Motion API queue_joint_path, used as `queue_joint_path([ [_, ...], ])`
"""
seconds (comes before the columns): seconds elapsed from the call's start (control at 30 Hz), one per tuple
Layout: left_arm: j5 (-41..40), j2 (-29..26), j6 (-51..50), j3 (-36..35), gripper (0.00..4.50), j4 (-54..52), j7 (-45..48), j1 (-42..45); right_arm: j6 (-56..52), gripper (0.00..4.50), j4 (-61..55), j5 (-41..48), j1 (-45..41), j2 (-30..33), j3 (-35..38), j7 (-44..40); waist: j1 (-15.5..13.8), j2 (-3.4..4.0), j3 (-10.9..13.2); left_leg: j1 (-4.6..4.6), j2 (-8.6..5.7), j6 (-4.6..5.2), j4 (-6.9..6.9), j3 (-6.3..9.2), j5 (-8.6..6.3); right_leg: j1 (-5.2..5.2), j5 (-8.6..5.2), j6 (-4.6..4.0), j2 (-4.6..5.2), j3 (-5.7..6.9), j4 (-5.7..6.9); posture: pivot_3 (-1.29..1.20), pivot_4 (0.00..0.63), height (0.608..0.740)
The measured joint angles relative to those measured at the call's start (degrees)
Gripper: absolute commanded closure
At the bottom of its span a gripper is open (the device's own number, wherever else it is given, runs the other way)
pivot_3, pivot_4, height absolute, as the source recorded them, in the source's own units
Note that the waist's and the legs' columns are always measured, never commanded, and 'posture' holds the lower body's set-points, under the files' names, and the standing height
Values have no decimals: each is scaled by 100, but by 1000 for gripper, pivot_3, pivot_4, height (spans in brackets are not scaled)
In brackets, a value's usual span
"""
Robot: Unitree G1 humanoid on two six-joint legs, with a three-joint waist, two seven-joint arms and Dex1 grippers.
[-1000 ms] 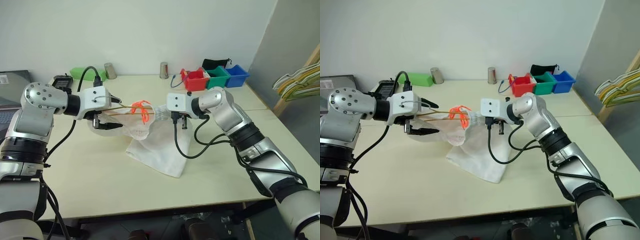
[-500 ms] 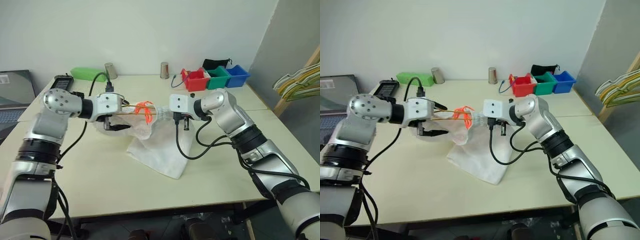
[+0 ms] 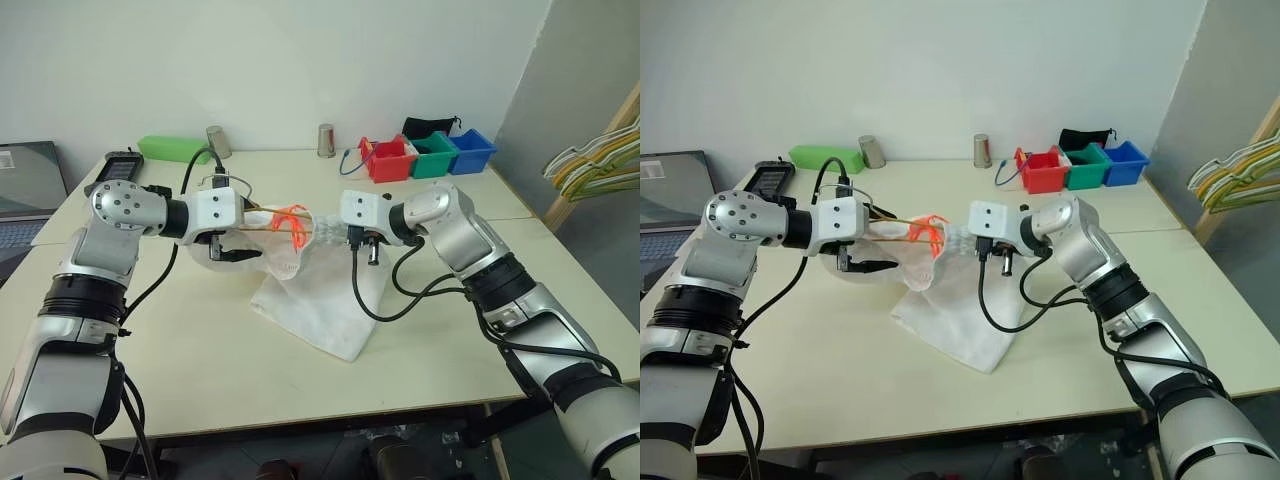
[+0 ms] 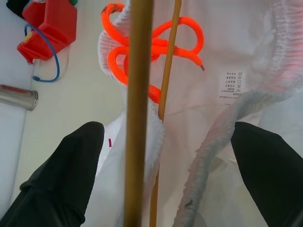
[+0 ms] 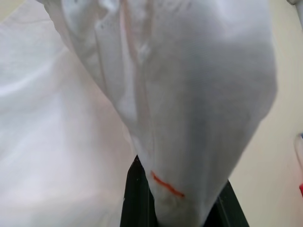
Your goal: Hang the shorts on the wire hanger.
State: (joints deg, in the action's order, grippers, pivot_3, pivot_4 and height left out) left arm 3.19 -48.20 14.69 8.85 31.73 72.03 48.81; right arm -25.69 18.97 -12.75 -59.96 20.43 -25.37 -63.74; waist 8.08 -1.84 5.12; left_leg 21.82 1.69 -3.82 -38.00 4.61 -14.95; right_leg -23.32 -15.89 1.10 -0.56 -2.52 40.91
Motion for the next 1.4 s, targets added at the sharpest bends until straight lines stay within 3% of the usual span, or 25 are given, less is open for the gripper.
queue_joint_path([
  [0.4, -268, -94, 389, -381, 41, 156, -280, 36, -502, 4500, -114, 502, -3, 187, 223, -99, -13, 0, 0, 3, 0, 0, 0, 0, 0, 0, 0, 0, 0, 1, -1, -47, 6, 740],
  [0.53, -903, -178, -546, -731, 41, -490, -152, 25, -510, 4500, -246, 500, 106, 435, 231, -35, -8, -1, 0, 4, 0, 0, 0, 0, 0, 0, 0, 1, 1, 1, -3, -59, 5, 740],
  [0.7, -1699, -955, -2336, -1174, 41, -1563, 285, -108, -709, 4500, -298, 504, 394, 629, 288, 94, 39, 1, 1, -1, 2, 1, 3, -1, 0, 0, -2, 2, -3, -1, -1, -58, 0, 740],
  [0.87, -2146, -1831, -3590, -1878, 41, -1597, 398, -469, -913, 4500, -363, 545, 533, 628, 479, 406, 111, 2, 1, -5, 6, 1, 7, 0, 0, 0, -26, 17, -7, 1, 2, -49, 0, 740],
  [0.97, -2390, -1954, -4101, -2400, 41, -1547, 342, -968, -1184, 4500, -512, 607, 725, 646, 726, 647, 103, 1, 1, -1, 7, 1, 6, 5, 0, 0, -29, 14, -6, 7, 4, -34, 0, 740],
  [1.1, -2726, -1732, -4564, -2897, 41, -1874, -82, -1369, -1695, 4500, -899, 781, 921, 615, 1082, 946, -20, 1, 0, -2, 4, 1, 6, 3, 0, 2, -29, 14, -3, 5, 0, -43, 0, 740],
  [1.27, -3134, -551, -4939, -2937, 41, -3162, -987, -1995, -2470, 4500, -2049, 1093, 1519, 603, 1518, 1367, -189, -3, -10, 2, -1, 0, -3, 1, 0, 6, -29, 16, 6, 4, 0, -86, 0, 740],
  [1.4, -3299, 106, -5164, -2802, 41, -3783, -1685, -1919, -3133, 4500, -2935, 1243, 1992, 527, 1963, 1848, -186, 0, -17, 0, -3, 0, -3, -1, 0, 8, -20, 2, 6, 0, -2, -171, 0, 740],
])
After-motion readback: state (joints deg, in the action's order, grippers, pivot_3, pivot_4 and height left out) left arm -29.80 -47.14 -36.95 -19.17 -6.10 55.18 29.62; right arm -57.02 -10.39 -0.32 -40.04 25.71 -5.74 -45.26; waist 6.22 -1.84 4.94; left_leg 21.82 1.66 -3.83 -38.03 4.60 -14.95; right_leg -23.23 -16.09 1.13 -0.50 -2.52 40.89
